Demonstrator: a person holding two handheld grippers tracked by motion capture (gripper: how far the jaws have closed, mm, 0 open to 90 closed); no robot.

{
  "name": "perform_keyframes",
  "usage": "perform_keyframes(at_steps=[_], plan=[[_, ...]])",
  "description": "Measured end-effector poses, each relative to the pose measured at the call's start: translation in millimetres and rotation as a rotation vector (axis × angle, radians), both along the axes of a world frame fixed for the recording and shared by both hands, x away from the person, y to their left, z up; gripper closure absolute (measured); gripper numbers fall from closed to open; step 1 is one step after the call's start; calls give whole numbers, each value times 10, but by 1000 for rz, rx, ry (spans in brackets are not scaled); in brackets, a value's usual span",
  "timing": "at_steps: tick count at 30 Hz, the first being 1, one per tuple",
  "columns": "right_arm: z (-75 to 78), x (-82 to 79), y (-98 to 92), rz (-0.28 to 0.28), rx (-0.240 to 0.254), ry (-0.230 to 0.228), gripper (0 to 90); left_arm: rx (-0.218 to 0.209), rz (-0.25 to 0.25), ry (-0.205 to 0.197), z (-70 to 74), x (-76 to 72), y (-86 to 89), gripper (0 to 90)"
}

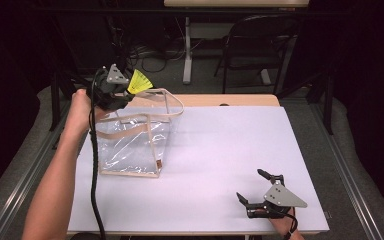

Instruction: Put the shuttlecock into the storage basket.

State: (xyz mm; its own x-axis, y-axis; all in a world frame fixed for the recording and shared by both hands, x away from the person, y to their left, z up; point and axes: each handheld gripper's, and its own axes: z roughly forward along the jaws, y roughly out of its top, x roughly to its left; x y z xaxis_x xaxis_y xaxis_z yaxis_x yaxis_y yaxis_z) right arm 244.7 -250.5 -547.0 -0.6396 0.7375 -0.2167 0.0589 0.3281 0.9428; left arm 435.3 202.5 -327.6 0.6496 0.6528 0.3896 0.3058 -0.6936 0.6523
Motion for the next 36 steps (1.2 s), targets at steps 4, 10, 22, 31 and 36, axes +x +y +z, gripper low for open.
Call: perform_keyframes(at_steps=[4, 10, 22, 31, 36], plan=[[0, 2, 1, 1, -1, -1, 25, -4, 6, 6, -22, 3, 23, 645], [-1, 3, 0, 0, -1, -1, 25, -6, 11, 11, -36, 1, 45, 645], [-1, 4, 2, 0, -1, 0, 25, -11, 20, 28, -103, 4, 88, 645], [0, 2, -1, -1, -1, 0, 25, -7, 23, 41, -158, 10, 97, 645], [0, 2, -2, -1, -1, -1, 25, -19, 27, 47, -175, 13, 119, 645]])
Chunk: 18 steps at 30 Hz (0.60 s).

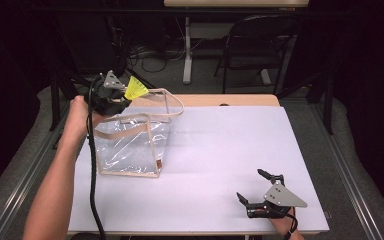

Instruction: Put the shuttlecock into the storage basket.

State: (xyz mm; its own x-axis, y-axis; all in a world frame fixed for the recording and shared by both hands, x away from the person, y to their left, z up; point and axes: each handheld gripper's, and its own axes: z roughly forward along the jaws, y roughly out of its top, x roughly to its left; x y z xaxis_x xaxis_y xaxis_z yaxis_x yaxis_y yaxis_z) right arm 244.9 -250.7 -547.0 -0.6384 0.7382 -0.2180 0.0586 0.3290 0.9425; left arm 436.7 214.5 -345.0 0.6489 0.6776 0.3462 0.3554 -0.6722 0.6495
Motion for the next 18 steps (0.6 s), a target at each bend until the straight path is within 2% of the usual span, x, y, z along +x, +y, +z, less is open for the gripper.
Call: perform_keyframes(at_steps=[18], plan=[[-1, 1, -1, 0, 1, -2, 26, 9, 9, 25, -92, 15, 30, 645]])
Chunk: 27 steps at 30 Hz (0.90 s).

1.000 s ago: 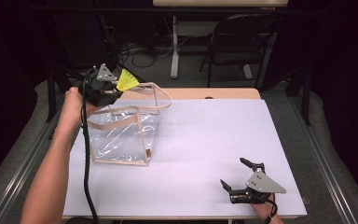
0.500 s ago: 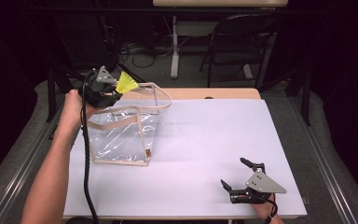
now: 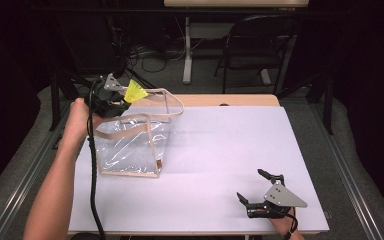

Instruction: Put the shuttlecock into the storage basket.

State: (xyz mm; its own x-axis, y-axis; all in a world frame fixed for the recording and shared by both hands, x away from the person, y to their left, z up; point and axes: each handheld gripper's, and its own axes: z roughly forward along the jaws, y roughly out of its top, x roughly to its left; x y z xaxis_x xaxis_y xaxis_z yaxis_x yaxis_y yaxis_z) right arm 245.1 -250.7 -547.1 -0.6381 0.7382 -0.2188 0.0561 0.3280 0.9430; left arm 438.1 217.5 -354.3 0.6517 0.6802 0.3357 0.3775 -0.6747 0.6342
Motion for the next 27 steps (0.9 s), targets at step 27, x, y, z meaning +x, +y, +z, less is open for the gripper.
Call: perform_keyframes(at_steps=[27], plan=[[1, 0, 0, -1, -4, 3, 26, 27, 19, 44, -111, 38, 46, 644]])
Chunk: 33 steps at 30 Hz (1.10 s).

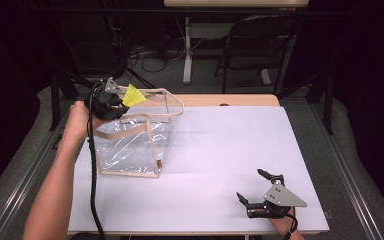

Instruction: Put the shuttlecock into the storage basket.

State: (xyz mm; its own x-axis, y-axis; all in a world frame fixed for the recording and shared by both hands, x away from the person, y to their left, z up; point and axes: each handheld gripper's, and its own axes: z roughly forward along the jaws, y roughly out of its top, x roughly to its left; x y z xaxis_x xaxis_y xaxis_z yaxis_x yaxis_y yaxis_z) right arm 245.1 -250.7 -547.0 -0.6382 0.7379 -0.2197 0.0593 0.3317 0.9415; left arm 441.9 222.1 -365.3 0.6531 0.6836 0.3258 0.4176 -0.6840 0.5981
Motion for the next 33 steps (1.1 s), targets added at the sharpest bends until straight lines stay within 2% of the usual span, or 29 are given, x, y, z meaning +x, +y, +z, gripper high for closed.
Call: perform_keyframes(at_steps=[18, 33], plan=[[-3, 5, 8, 2, -2, 4, 26, 1, 32, 27, -43, 46, 52, 642], [-5, 8, 7, 4, -3, 7, 26, 27, 49, 44, -56, 69, 61, 641]])
